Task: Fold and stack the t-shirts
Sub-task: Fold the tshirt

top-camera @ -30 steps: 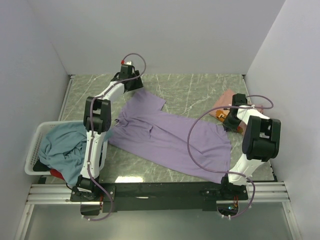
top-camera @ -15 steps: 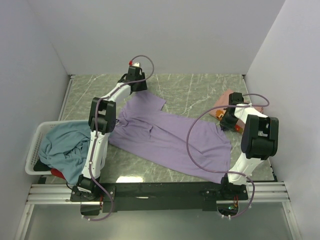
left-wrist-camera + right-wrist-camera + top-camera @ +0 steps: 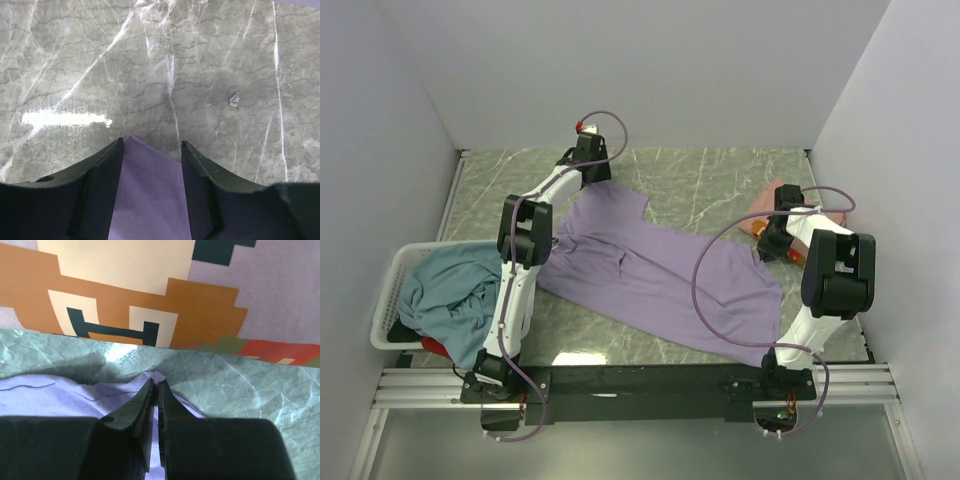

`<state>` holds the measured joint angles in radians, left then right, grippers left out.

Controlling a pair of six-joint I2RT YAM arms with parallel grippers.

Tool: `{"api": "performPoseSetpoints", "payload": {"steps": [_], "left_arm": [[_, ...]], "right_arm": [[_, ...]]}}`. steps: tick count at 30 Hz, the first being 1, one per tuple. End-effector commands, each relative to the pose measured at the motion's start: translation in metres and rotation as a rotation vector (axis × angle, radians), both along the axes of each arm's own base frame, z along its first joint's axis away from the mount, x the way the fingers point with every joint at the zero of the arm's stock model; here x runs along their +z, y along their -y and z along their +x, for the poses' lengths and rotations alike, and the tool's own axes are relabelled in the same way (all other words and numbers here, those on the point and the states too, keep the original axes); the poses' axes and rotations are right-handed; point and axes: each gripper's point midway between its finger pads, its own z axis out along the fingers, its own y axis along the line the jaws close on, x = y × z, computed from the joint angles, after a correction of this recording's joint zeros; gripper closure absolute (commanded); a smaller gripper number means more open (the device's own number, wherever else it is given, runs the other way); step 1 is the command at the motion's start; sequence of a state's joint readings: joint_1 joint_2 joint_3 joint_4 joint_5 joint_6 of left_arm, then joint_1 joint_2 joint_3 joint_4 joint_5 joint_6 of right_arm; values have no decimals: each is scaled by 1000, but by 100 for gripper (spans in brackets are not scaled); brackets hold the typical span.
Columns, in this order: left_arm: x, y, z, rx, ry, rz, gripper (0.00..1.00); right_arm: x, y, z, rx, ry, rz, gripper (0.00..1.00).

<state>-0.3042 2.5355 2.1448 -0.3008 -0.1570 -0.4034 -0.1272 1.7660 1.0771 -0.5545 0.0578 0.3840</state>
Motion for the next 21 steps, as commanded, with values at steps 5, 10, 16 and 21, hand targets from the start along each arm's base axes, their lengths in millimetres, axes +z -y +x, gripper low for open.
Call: {"api": "performPoseSetpoints", "payload": {"steps": [5,10,16,21], "left_arm": [[-4,3,-2,5,-9,24,41],[18,2,4,26,66,7,40],[40,-4,8,53,126,14,42],[37,-8,6,71,110,25,42]], "right_arm": [[-14,-12,-17,30,-84,30,91],[-17,-13,-19,34,-93,32,91],[-20,-15,-20,39,-103,41,91],[-23,-16,-21,44,-115,46,91]]}}
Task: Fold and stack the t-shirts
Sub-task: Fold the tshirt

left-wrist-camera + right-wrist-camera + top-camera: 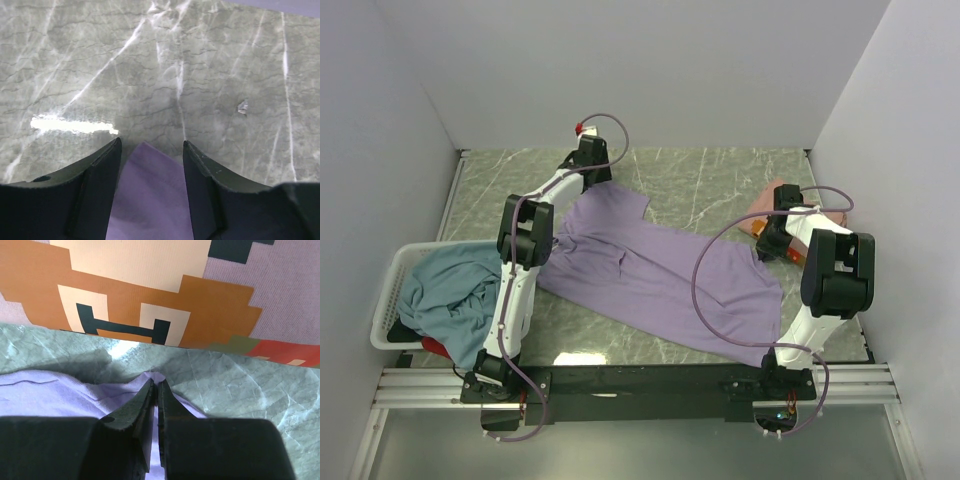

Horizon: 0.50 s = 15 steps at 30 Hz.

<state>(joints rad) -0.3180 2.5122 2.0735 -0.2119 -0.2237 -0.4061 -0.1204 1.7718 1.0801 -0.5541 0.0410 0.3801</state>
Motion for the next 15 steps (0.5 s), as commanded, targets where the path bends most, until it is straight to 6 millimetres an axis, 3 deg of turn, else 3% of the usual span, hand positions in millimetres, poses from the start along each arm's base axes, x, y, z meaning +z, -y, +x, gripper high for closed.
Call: {"api": "performPoseSetpoints", "payload": {"steps": [1,5,15], "left_arm": [[39,-6,4,32,67,-1,42],[45,-7,3,20,90,9,41],[12,6,-1,-46,15,-9,43]], "right_arm": [[-22,-12,-22,30,-116,32,91],[-22,-12,-21,35,-114,32,91],[-22,-13,-22,37,-122,35,91]]}}
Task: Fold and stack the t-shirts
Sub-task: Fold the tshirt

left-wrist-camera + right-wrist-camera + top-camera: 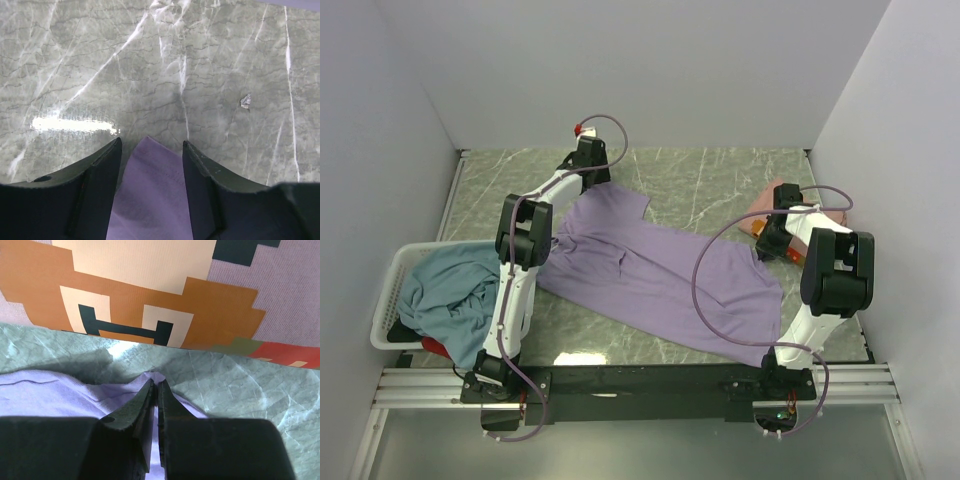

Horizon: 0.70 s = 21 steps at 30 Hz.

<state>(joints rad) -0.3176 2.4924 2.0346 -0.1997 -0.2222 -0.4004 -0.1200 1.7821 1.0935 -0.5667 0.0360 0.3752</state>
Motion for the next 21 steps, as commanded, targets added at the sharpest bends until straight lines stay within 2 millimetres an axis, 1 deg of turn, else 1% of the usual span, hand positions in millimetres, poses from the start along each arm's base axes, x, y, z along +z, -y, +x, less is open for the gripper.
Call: {"api": "performPoseSetpoints", "payload": {"steps": [1,6,8,9,10,13,14,16,19,21], "left_arm": [[13,8,4,-42,18,-14,43],[2,9,0,-56,-6,-11,46],[1,10,0,-65,-10,-11,49],[-4,10,-2,-68,-25,-7,50],[-3,10,-1,-69,-24,-7,55],[-7,8,-4,-63,-43,4,64],[-7,8,-2,-70,-46,9,69],[-14,8,-7,-81,-74,16,76],[-22,8,-12,-93,-111,31,84],[-28,9,-15,-105,-131,38,87]], "right_arm": [[-22,-12,-22,30,-114,30,91],[-22,-12,-23,29,-117,28,91],[-22,-13,-22,31,-117,29,91],[-22,-13,-22,31,-117,28,91],[-22,-13,-22,31,-117,28,91],[-22,-13,-22,32,-119,28,91],[-22,-13,-22,31,-119,27,91],[-22,-13,-23,32,-120,25,91],[-22,-14,-23,34,-122,27,91],[-22,-14,-24,33,-124,24,91]]}}
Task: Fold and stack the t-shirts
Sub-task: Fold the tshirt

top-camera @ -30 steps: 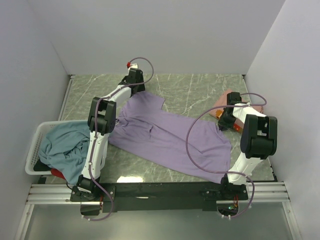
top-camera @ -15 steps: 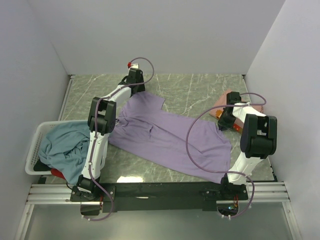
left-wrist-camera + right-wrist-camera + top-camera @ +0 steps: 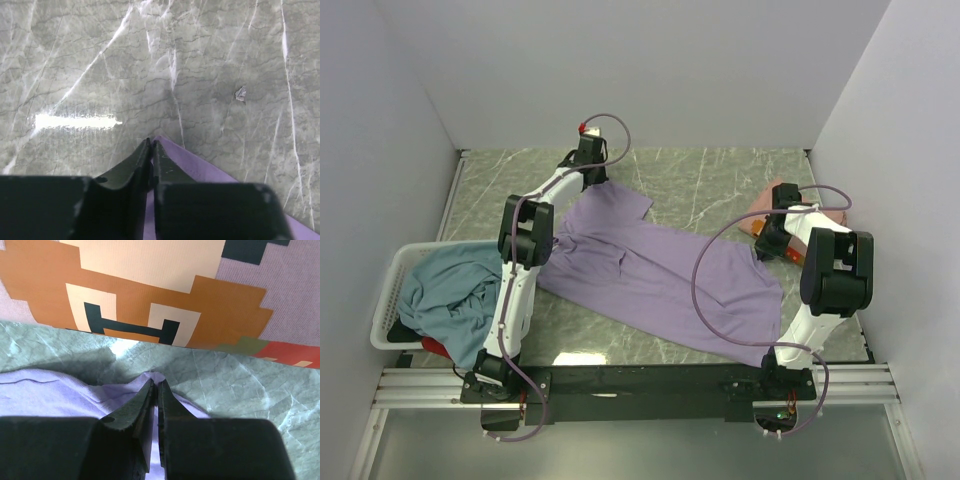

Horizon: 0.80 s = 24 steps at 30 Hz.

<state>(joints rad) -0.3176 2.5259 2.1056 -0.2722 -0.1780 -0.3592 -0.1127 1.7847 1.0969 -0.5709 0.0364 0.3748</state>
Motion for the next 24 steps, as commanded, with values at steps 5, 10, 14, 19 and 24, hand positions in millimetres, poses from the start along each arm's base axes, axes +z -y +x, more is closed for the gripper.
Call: {"api": "performPoseSetpoints", "payload": {"steps": [5,10,14,19,24], "left_arm": [[-19,10,-19,-83,-101,11,100],[14,26,-16,-107,-41,-85,100],[50,36,-10,-118,25,-150,100],[62,40,-10,-140,37,-171,100],[83,35,-10,-141,73,-197,100]], "right_arm": [[-21,-13,-23,19,-119,30,91],[-4,-15,-14,11,-73,37,94],[12,-14,-7,2,-41,33,100],[29,-7,-2,-13,-19,-2,100],[42,1,-2,-33,6,-48,100]]}}
